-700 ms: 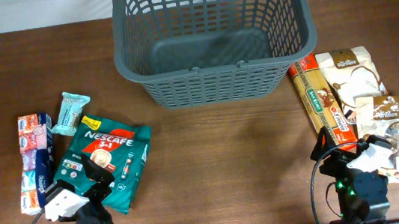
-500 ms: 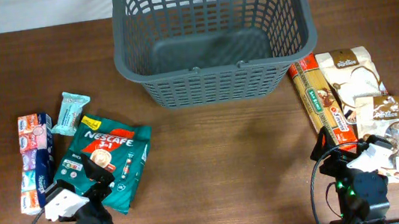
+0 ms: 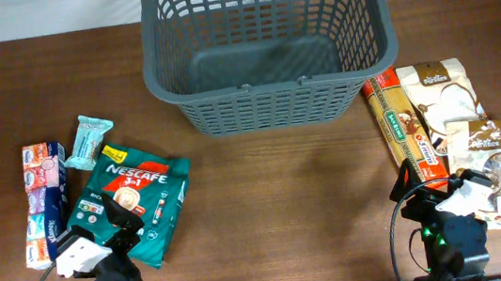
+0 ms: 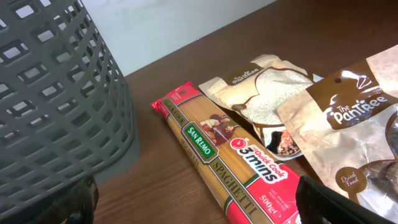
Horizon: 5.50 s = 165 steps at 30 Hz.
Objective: Pack container
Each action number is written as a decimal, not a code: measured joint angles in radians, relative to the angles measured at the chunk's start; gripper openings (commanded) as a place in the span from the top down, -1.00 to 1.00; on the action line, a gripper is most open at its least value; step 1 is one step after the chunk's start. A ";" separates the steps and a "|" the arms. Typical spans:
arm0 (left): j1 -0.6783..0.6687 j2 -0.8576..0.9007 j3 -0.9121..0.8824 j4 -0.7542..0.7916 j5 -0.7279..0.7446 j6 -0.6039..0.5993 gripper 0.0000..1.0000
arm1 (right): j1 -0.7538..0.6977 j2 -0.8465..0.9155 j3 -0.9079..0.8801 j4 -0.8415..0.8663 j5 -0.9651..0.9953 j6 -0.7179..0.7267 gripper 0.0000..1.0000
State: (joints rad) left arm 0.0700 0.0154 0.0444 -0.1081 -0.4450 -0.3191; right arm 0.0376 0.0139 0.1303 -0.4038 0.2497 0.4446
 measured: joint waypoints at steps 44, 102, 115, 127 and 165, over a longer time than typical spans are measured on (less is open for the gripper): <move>0.000 0.000 0.000 0.000 0.000 0.000 -0.98 | 0.000 0.000 0.000 0.000 0.000 0.000 -0.98; 0.001 0.813 1.794 -1.151 0.558 0.208 -0.98 | 0.000 0.814 1.788 -1.072 -0.435 -0.424 -0.98; -0.011 0.964 1.990 -1.413 0.364 0.256 -0.99 | 0.000 1.063 2.109 -1.288 -0.203 -0.456 -0.98; -0.178 0.977 1.725 -1.341 0.071 0.259 -0.98 | -0.040 1.138 1.781 -1.283 -0.018 -0.344 -0.98; -0.180 0.269 1.046 -1.130 -0.042 0.142 -0.98 | -0.282 0.483 1.030 -1.029 0.005 -0.185 -0.98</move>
State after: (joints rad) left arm -0.1104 0.2848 1.0901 -1.2385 -0.4873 -0.1772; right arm -0.2447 0.4973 1.1599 -1.4330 0.2543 0.2596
